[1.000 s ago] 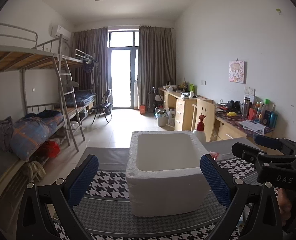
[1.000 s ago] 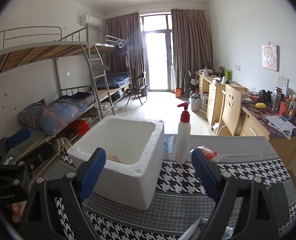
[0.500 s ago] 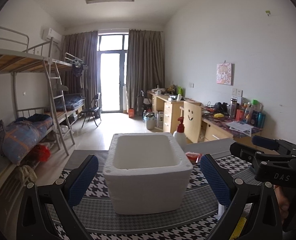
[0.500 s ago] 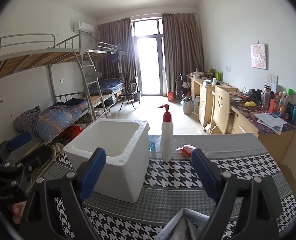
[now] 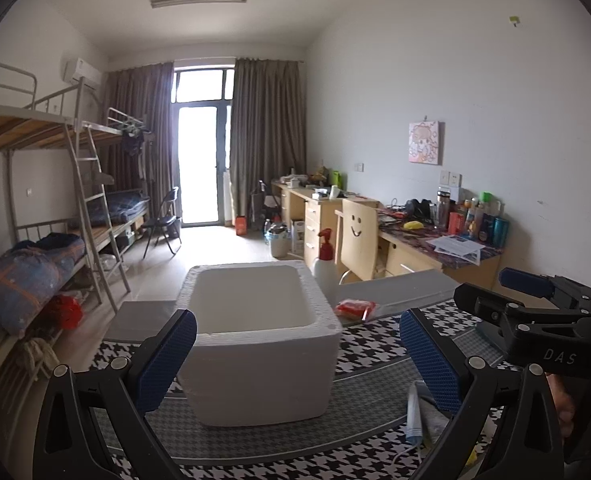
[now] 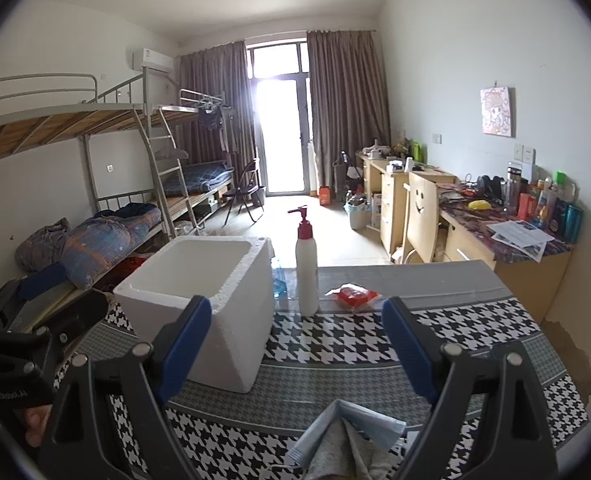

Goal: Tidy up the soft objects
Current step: 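Move both open grippers back toward the remaining soft items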

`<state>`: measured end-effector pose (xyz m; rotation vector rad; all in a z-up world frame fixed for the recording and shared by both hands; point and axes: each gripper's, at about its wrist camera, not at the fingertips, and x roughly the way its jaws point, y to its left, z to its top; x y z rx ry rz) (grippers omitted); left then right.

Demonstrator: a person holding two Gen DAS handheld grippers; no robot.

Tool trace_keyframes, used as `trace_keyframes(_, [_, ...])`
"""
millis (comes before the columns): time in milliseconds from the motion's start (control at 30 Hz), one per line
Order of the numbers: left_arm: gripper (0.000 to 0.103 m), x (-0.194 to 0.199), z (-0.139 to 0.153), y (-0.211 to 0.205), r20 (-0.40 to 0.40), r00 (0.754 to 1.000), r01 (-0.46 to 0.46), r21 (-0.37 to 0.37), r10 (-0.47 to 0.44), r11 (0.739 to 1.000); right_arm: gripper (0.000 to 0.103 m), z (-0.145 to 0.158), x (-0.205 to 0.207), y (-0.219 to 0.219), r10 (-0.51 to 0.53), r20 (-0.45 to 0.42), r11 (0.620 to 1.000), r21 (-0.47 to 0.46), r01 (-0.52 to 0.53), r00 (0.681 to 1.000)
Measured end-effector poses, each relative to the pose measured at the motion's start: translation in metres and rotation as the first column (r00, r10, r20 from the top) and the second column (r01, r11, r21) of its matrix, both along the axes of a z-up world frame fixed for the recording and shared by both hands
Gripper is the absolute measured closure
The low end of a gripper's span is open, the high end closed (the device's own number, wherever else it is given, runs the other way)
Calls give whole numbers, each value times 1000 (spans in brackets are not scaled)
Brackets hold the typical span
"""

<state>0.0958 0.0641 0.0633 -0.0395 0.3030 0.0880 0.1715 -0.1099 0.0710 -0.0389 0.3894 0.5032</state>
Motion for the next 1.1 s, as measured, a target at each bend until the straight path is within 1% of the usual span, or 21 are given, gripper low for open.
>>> trace_keyframes(200, [1, 1, -5, -6, -7, 1000, 27, -20, -27, 999, 13, -1, -3, -11, -26, 3, 1000, -3, 26, 1000])
trace_keyframes(667, [1, 1, -13, -28, -22, 996, 88, -27, -88, 996, 13, -10, -7, -38, -90, -15, 996, -9, 89, 996])
trace_keyframes(1100, [1, -1, -21, -47, -39, 987, 155, -57, -157, 986, 13, -22, -15, -60, -137, -38, 990, -22, 136, 990])
